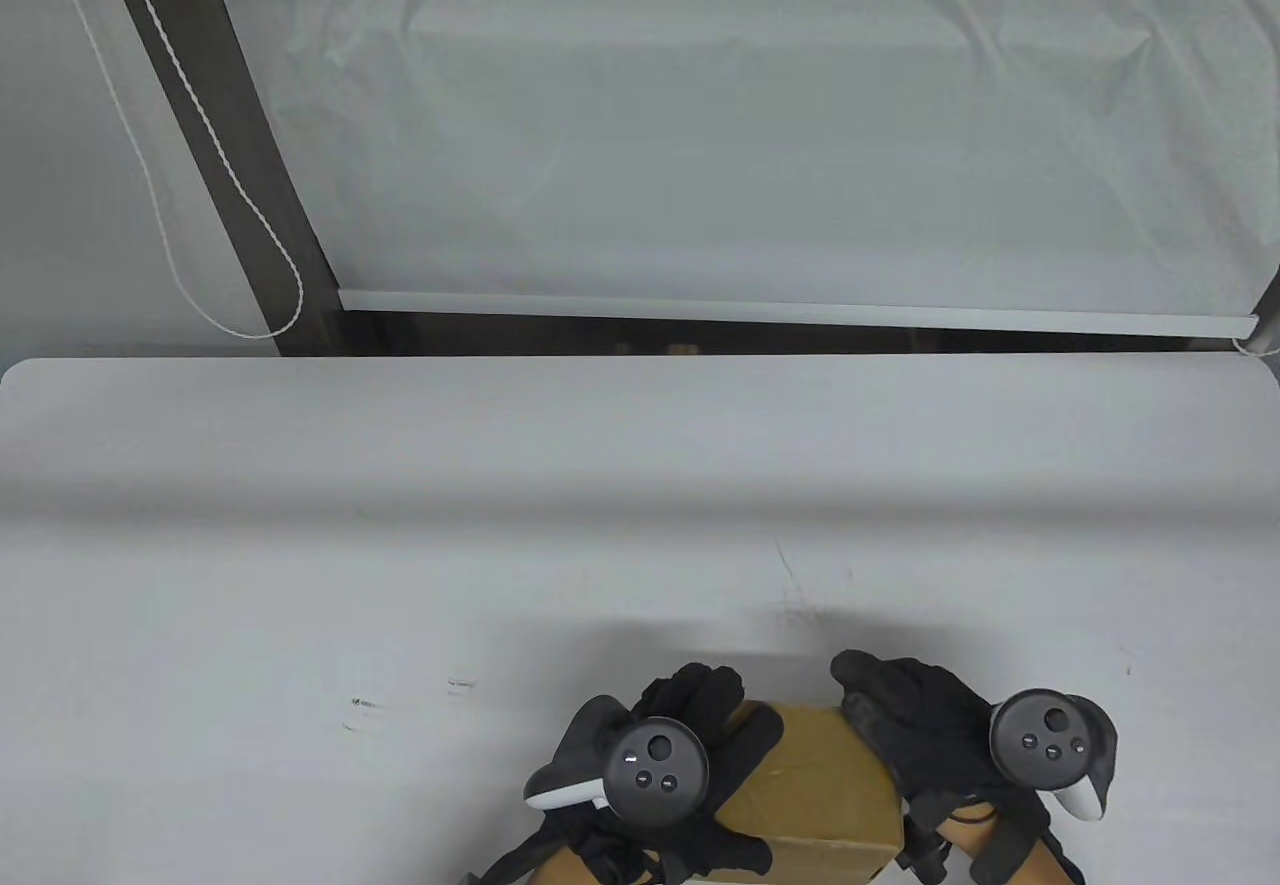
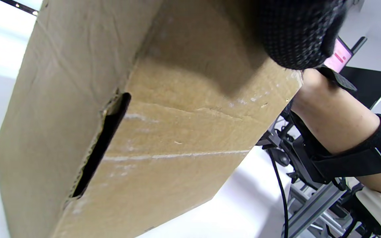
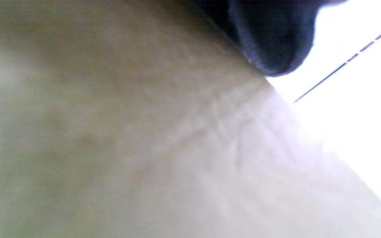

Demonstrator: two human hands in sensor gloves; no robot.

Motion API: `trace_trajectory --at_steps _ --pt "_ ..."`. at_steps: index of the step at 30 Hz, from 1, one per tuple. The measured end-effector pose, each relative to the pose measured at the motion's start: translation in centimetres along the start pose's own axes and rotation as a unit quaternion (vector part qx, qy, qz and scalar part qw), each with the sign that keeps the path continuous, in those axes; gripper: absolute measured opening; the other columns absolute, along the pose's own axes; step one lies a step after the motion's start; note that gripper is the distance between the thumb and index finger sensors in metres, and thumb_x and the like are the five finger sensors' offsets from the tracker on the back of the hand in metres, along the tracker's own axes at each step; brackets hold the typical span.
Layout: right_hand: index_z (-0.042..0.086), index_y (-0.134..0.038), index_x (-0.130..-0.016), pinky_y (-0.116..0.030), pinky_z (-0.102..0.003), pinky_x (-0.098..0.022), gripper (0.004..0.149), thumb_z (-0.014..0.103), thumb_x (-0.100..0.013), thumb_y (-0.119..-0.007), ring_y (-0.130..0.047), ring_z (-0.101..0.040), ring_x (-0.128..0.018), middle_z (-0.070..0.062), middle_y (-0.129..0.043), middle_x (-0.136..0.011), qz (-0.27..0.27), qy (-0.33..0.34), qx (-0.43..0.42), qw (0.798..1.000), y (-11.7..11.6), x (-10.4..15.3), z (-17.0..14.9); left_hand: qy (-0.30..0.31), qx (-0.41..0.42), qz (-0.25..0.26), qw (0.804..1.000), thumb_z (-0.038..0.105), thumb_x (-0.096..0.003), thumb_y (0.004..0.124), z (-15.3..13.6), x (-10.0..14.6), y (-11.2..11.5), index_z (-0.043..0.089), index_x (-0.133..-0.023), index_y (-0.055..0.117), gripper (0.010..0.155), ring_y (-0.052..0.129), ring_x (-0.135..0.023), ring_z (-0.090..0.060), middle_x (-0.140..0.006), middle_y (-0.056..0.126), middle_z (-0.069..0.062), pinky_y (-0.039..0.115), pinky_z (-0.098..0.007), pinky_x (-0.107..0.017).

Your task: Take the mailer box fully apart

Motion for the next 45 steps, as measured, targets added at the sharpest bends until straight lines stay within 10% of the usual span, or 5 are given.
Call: trace_trajectory --at_steps 6,19,35,41,45 --pt "0.018 -0.016 -0.114 -0.023 -0.066 -0.077 0.104 0.065 -0.049 -0.082 -0.01 -0.056 -0.104 -0.023 0.008 -0.115 0.318 -0.044 -0.127 0.939 -2.7 0.7 0.7 0.007 0.014 0.007 1.0 0.056 -0.045 0.087 -0.3 0.2 -0.3 0.011 -0.114 0.04 0.094 0.013 -0.097 -0.059 -0.113 0.015 -0.034 0.019 -0.076 -0.064" --pt "0.011 -0.024 -0.114 -0.031 -0.076 -0.071 0.094 0.055 -0.056 -0.084 -0.02 -0.068 -0.1 -0.034 0.002 -0.114 0.331 -0.014 -0.126 0.935 -1.4 0.7 2.1 0.04 0.037 0.14 0.989 0.067 -0.0445 0.08 -0.3 1.1 -2.3 -0.001 -0.102 0.068 0.09 0.058 -0.09 -0.067 -0.106 0.063 -0.036 0.054 -0.078 -0.054" --pt "0.001 -0.087 -0.088 -0.073 -0.07 -0.052 0.072 0.063 -0.053 -0.084 -0.089 -0.06 -0.075 -0.03 -0.092 -0.091 -0.062 -0.02 -0.166 0.984 1.0 0.5 1.2 0.027 0.168 0.148 0.974 0.056 -0.0493 0.083 -4.3 1.9 -2.1 0.016 -0.115 0.029 0.094 0.041 -0.104 -0.059 -0.118 0.043 -0.025 0.029 -0.083 -0.062" --pt "0.003 -0.073 -0.1 -0.061 -0.072 -0.06 0.077 0.063 -0.054 -0.08 -0.076 -0.061 -0.085 -0.031 -0.081 -0.1 0.026 0.034 -0.209 0.977 0.3 0.0 1.2 0.016 0.192 0.178 0.965 0.041 -0.0542 0.079 -4.3 2.1 -2.4 0.011 -0.108 0.057 0.066 0.052 -0.099 -0.059 -0.112 0.056 -0.027 0.032 -0.082 -0.062" --pt "0.021 -0.009 -0.113 -0.029 -0.072 -0.075 0.104 0.063 -0.053 -0.084 -0.027 -0.06 -0.105 -0.025 -0.014 -0.121 0.249 0.021 -0.13 0.959 -1.5 0.3 1.3 -0.002 0.189 0.219 0.957 0.042 -0.0547 0.076 -4.7 2.6 -3.0 0.007 -0.103 0.066 0.06 0.064 -0.095 -0.057 -0.107 0.07 -0.024 0.039 -0.08 -0.062"
Point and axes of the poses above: the tracker on the back of each hand, its own z axis roughly to the thumb side, its own x axis roughly from the fingertips to the wrist, y = z × x, the point moved 2 cm from there along -x, roughly from the wrist to the fingertips
